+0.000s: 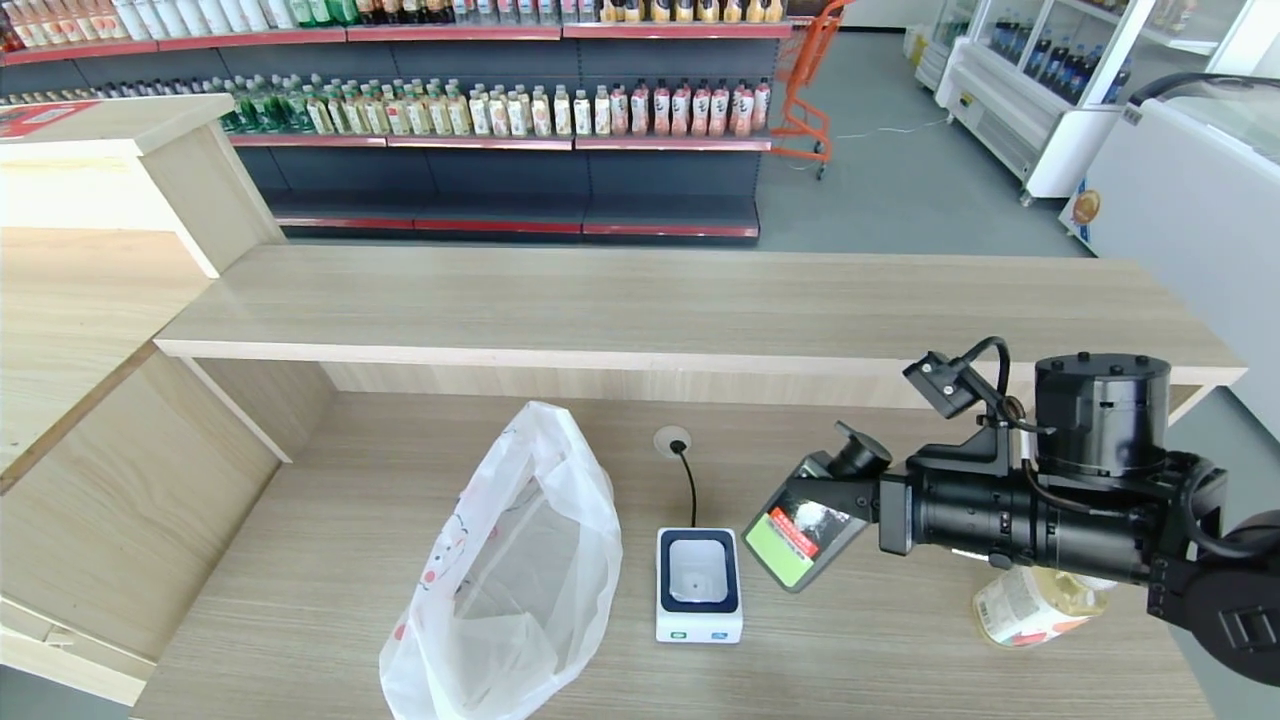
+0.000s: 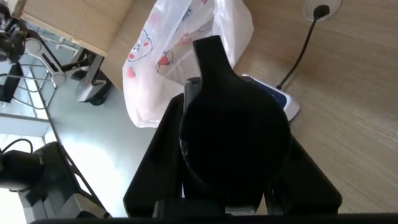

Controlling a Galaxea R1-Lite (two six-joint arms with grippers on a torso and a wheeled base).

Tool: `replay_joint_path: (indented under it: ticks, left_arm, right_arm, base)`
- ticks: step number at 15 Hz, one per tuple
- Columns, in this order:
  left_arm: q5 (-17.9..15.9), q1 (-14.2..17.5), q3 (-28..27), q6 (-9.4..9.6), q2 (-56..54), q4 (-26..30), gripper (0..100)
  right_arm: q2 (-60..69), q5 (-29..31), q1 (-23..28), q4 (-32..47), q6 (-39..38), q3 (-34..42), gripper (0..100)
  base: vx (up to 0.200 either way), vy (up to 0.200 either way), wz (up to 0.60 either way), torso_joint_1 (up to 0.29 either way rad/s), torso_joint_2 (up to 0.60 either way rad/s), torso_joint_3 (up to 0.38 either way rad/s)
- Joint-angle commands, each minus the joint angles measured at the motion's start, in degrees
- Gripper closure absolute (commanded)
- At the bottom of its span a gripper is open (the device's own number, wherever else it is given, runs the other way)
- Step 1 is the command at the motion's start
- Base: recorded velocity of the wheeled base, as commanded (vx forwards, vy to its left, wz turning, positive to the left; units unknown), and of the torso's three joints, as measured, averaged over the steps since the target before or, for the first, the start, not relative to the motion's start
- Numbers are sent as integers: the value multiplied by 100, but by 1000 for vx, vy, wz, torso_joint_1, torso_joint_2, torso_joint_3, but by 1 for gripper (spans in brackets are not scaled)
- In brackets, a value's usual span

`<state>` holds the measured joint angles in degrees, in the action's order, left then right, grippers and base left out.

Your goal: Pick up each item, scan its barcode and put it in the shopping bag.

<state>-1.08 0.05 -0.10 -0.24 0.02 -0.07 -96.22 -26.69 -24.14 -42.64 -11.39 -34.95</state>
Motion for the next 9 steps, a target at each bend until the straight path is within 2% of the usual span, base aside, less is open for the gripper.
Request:
replay_joint_path:
  ticks: [1,7,8,9]
  left_arm:
    - [3,-5,1,-2,-2,-1,0]
    - [3,-5,1,33,-2,-1,0]
    - [3,-5,1,16,-2,-1,0]
    - [3,-5,1,-11,-2,-1,0]
  right_arm:
    - [-72,-3,-3,10,-4,-29,100]
    - [-617,93,-153,28,101,-355,100]
    - [-802,102,-135,46,383,-390,100]
    - [-1101,208,-91,-7,1033,-513,100]
  base:
    - [0,200,0,7,2,2]
    - [0,200,0,9,8,2]
    - [0,200,0,2,2,2]
    - [0,0,0,0,0,0]
